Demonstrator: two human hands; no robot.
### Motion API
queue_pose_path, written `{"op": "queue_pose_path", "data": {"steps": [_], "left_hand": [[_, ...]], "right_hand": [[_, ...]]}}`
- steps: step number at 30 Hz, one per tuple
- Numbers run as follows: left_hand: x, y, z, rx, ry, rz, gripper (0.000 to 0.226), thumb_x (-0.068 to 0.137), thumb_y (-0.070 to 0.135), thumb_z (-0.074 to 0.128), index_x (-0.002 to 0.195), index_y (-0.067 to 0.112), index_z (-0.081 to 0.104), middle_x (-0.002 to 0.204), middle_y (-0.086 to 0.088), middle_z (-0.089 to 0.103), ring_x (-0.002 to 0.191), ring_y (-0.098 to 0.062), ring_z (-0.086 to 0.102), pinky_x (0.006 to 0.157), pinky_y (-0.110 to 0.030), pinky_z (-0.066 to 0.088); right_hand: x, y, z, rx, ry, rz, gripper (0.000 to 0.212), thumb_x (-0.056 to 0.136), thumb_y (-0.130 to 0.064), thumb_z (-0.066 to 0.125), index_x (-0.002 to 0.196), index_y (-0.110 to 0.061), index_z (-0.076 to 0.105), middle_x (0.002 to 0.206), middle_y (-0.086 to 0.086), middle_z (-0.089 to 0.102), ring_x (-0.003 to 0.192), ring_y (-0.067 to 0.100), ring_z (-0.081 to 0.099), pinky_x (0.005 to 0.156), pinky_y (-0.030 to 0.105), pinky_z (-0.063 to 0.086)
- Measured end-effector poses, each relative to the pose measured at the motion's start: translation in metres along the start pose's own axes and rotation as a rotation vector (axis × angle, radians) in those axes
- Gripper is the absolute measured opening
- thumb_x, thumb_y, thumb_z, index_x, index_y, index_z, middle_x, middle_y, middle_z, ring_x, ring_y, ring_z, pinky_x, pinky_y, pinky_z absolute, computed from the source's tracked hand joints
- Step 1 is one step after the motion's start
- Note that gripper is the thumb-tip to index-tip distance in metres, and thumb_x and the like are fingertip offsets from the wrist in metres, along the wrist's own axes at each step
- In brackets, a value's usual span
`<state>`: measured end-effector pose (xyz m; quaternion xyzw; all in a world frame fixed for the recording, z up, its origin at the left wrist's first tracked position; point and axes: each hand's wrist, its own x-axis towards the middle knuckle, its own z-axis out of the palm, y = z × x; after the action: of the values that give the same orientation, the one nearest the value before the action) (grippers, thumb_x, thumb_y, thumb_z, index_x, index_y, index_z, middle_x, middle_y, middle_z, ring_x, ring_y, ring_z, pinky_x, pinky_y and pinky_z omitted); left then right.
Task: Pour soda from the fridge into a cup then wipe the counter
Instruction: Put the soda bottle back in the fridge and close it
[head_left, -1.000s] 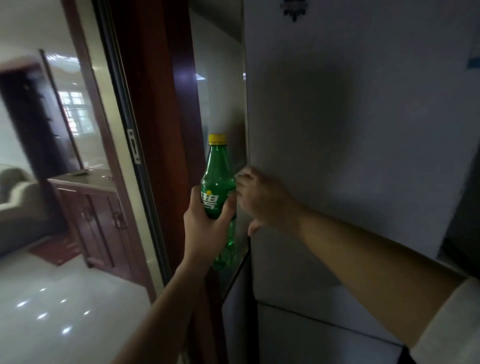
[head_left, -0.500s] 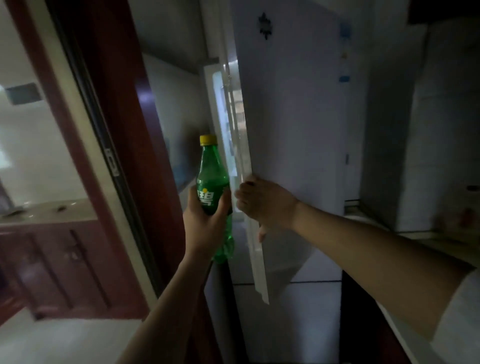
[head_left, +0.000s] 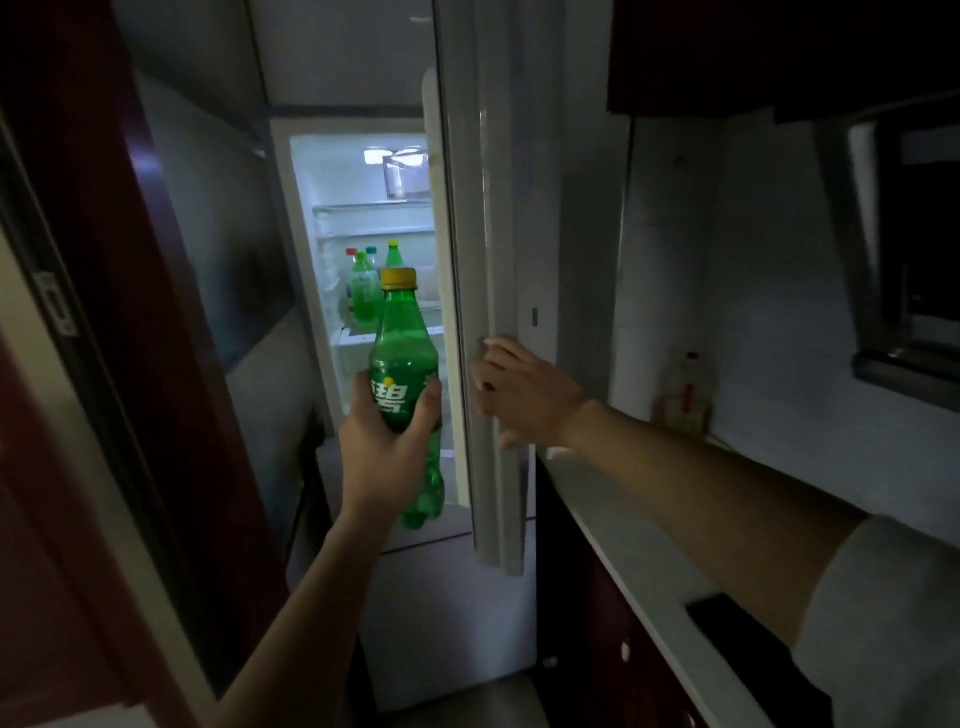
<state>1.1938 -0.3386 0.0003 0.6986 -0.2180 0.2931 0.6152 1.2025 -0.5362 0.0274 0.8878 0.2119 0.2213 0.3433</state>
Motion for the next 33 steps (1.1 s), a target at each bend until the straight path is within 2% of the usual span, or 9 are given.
{"op": "queue_pose_path", "data": {"steps": [7,10,14,19,24,26,29,31,33], "left_hand": [[-0.009,0.031,0.057,-0.052,-0.131,0.033,0.025,0.088,0.031,0.068,0.106,0.018,0.054,0.081,0.009,0.066,0.067,0.005,0.063,0.054,-0.009,0.044],[-0.012,0.038,0.089,-0.076,-0.173,0.043,0.031,0.089,0.035,0.067,0.112,0.019,0.054,0.088,0.01,0.069,0.075,0.003,0.065,0.06,-0.01,0.047],[-0.017,0.05,0.134,-0.119,-0.206,0.047,0.035,0.089,0.037,0.066,0.116,0.018,0.054,0.095,0.008,0.07,0.083,0.001,0.067,0.067,-0.014,0.051],[-0.024,0.062,0.184,-0.178,-0.217,0.048,0.033,0.09,0.032,0.067,0.116,0.015,0.055,0.097,0.008,0.071,0.088,-0.003,0.067,0.071,-0.017,0.051],[-0.027,0.072,0.229,-0.201,-0.242,0.028,0.033,0.089,0.035,0.067,0.113,0.017,0.055,0.087,0.01,0.07,0.08,-0.001,0.067,0.069,-0.021,0.053],[-0.027,0.076,0.246,-0.198,-0.256,0.015,0.035,0.087,0.041,0.067,0.111,0.02,0.055,0.089,0.008,0.071,0.081,-0.005,0.068,0.071,-0.03,0.055],[-0.026,0.077,0.271,-0.17,-0.281,0.02,0.047,0.081,0.057,0.066,0.111,0.024,0.054,0.094,0.006,0.07,0.084,-0.009,0.068,0.074,-0.038,0.056],[-0.026,0.078,0.285,-0.133,-0.294,0.017,0.054,0.077,0.069,0.063,0.111,0.029,0.052,0.096,0.007,0.069,0.086,-0.011,0.068,0.076,-0.043,0.057],[-0.027,0.081,0.297,-0.132,-0.307,0.019,0.056,0.077,0.067,0.064,0.112,0.025,0.052,0.094,0.007,0.069,0.085,-0.009,0.068,0.076,-0.046,0.057]], "right_hand": [[-0.063,0.033,0.017,-0.083,0.028,0.061,0.045,0.073,-0.038,0.075,0.113,-0.02,0.069,0.125,0.009,0.056,0.119,0.034,0.046,0.119,0.044,0.011],[-0.088,0.052,0.03,-0.072,0.08,0.035,0.035,0.078,-0.028,0.062,0.109,-0.015,0.07,0.119,0.008,0.059,0.114,0.031,0.05,0.114,0.04,0.011],[-0.124,0.086,0.053,-0.055,0.147,0.006,0.046,0.058,-0.038,0.081,0.099,-0.018,0.073,0.11,0.004,0.061,0.106,0.028,0.051,0.109,0.038,0.02],[-0.172,0.131,0.085,0.024,0.199,0.002,0.059,0.045,-0.05,0.082,0.092,-0.015,0.073,0.102,0.005,0.061,0.099,0.028,0.047,0.104,0.039,0.031],[-0.211,0.164,0.113,0.029,0.381,0.043,0.024,0.058,-0.018,0.067,0.079,-0.007,0.069,0.086,0.01,0.063,0.086,0.029,0.053,0.097,0.039,0.033],[-0.222,0.178,0.13,0.029,0.414,0.06,0.022,0.056,-0.013,0.075,0.076,-0.006,0.068,0.087,0.011,0.063,0.089,0.027,0.045,0.098,0.039,0.032],[-0.229,0.197,0.148,-0.005,0.324,0.104,0.036,0.043,-0.025,0.094,0.066,-0.012,0.07,0.089,0.008,0.066,0.094,0.025,0.042,0.109,0.048,0.023],[-0.232,0.206,0.152,0.008,0.334,0.121,0.032,0.044,-0.021,0.096,0.061,-0.013,0.069,0.084,0.006,0.067,0.094,0.021,0.043,0.114,0.05,0.016],[-0.236,0.212,0.157,0.036,0.387,0.111,0.028,0.049,-0.015,0.094,0.06,-0.012,0.069,0.08,0.006,0.067,0.091,0.021,0.046,0.116,0.05,0.012]]}}
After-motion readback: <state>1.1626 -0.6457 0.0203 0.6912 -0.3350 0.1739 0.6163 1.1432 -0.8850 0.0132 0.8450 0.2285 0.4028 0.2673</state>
